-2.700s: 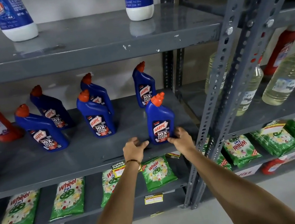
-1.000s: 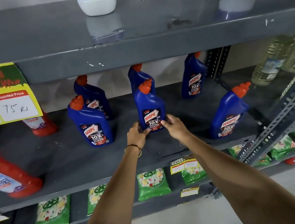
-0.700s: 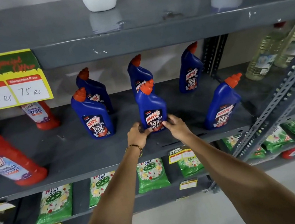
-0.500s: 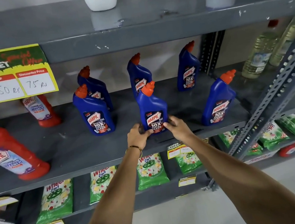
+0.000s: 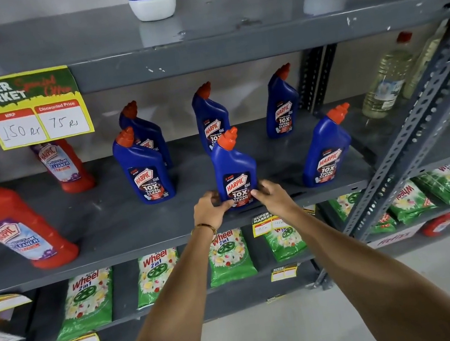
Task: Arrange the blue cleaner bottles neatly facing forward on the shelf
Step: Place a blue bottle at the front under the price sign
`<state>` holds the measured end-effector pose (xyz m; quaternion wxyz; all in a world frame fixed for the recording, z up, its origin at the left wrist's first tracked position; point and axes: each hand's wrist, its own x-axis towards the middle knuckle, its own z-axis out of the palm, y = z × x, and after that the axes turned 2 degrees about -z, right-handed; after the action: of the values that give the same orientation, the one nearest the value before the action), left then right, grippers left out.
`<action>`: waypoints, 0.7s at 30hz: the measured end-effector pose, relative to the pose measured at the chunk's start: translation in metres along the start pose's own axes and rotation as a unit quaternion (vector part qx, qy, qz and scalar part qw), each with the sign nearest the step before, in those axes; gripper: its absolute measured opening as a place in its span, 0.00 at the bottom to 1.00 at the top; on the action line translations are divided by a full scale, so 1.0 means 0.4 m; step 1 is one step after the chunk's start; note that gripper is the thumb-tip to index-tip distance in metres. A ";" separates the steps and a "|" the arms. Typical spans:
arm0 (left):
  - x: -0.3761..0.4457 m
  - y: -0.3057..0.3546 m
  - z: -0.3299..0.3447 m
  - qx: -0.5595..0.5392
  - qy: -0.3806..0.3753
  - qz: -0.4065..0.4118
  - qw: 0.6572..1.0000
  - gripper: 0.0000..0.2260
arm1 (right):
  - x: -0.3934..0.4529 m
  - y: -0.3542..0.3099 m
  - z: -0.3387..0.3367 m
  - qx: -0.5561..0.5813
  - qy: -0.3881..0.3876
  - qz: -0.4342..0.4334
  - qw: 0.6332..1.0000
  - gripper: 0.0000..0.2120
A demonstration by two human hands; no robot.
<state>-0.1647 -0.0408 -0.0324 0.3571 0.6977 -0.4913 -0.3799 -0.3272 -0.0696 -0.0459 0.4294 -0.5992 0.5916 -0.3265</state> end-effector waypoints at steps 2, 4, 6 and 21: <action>-0.003 0.000 0.000 0.002 -0.001 0.002 1.000 0.19 | -0.004 -0.003 -0.002 0.000 -0.001 0.001 1.000 0.14; -0.004 -0.001 0.000 0.005 -0.002 0.002 1.000 0.19 | -0.008 -0.006 -0.002 -0.002 -0.003 0.002 1.000 0.14; -0.005 -0.001 0.000 0.006 -0.005 0.002 1.000 0.19 | -0.010 -0.008 -0.002 0.000 -0.005 0.004 1.000 0.15; 0.000 -0.082 -0.123 0.005 0.023 -0.037 0.999 0.24 | -0.031 -0.006 0.031 0.030 0.090 0.097 0.991 0.28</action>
<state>-0.1079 -0.0260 -0.0387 0.3505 0.7259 -0.4584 -0.3743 -0.3160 -0.0557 -0.0474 0.4218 -0.4937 0.6733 -0.3536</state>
